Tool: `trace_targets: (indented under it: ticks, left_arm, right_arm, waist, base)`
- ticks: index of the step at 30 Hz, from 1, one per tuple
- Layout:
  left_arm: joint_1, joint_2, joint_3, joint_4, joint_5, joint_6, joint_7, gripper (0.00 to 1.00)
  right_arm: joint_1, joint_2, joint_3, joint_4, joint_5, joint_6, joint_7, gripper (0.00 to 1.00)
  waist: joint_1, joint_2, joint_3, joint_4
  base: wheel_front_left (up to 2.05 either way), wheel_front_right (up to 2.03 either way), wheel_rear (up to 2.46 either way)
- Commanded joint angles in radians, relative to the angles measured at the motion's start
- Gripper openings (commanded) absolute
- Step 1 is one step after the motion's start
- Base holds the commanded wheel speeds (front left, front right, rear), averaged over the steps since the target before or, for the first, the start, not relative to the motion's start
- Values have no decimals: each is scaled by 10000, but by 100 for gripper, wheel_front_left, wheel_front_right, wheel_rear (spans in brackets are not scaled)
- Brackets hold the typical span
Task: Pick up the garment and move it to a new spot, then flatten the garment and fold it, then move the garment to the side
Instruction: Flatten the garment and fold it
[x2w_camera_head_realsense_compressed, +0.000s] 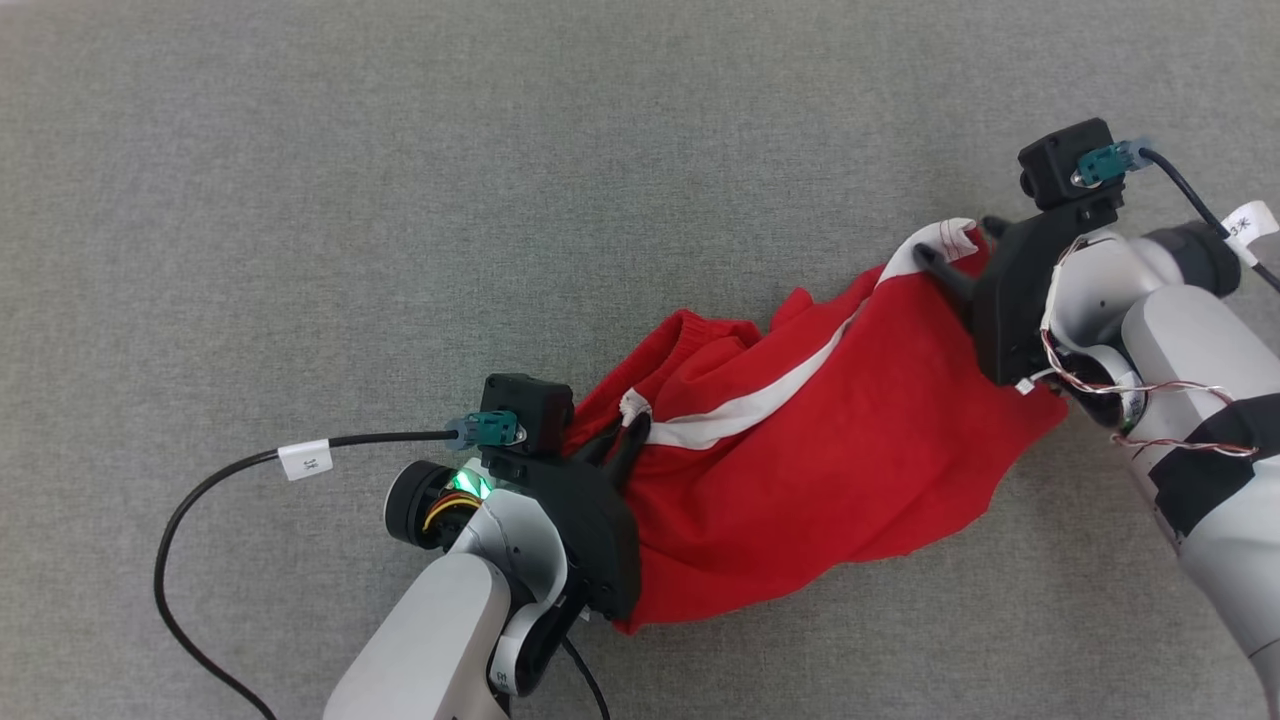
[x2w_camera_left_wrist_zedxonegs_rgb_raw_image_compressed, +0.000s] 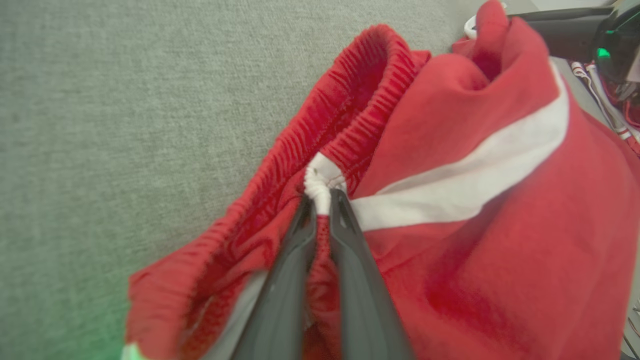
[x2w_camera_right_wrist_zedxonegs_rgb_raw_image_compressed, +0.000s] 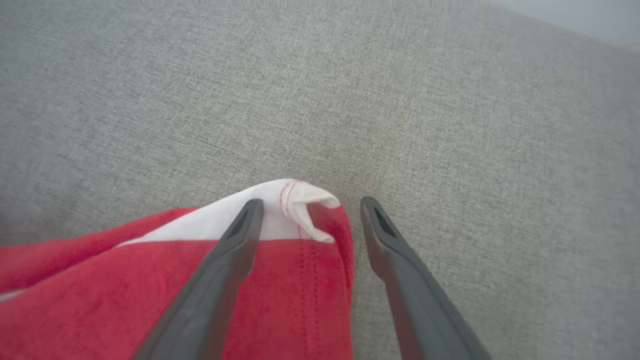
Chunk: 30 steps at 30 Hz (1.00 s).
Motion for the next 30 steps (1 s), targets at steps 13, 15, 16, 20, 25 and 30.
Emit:
trace_targets:
  ticks: [13, 15, 16, 20, 25, 30]
  left_arm:
    - [264, 361, 46, -49, -195, 195, 175, 0]
    - [249, 378, 33, -78, -205, 216, 186, 0]
    - [249, 381, 23, -87, -185, 226, 197, 0]
    - [281, 400, 11, -123, -212, 264, 185, 0]
    - [255, 425, 25, -195, -222, 292, 68, 0]
    - [128, 354, 160, -337, -231, 300, -587, 0]
  right_arm:
    - [214, 325, 165, -225, -587, -28, -249, 100]
    - [203, 369, 174, -192, -636, -28, -208, 100]
    - [192, 383, 177, -176, -667, -28, -195, 100]
    - [166, 449, 236, -169, -769, -28, -222, 42]
    - [99, 492, 82, -10, -970, -28, -325, 8]
    - [-66, 521, -330, 105, -1287, -28, -1013, 0]
  waist:
    - [0, -1, -117, -156]
    - [0, -1, -116, -143]
    - [0, -1, -119, -132]
    - [0, -1, -156, -106]
    - [0, -1, -195, -113]
    - [0, -1, -196, -120]
  base:
    - [0, 0, 0]
    - [0, 0, 0]
    - [0, 0, 0]
    - [0, 0, 0]
    - [0, 0, 0]
    - [0, 0, 0]
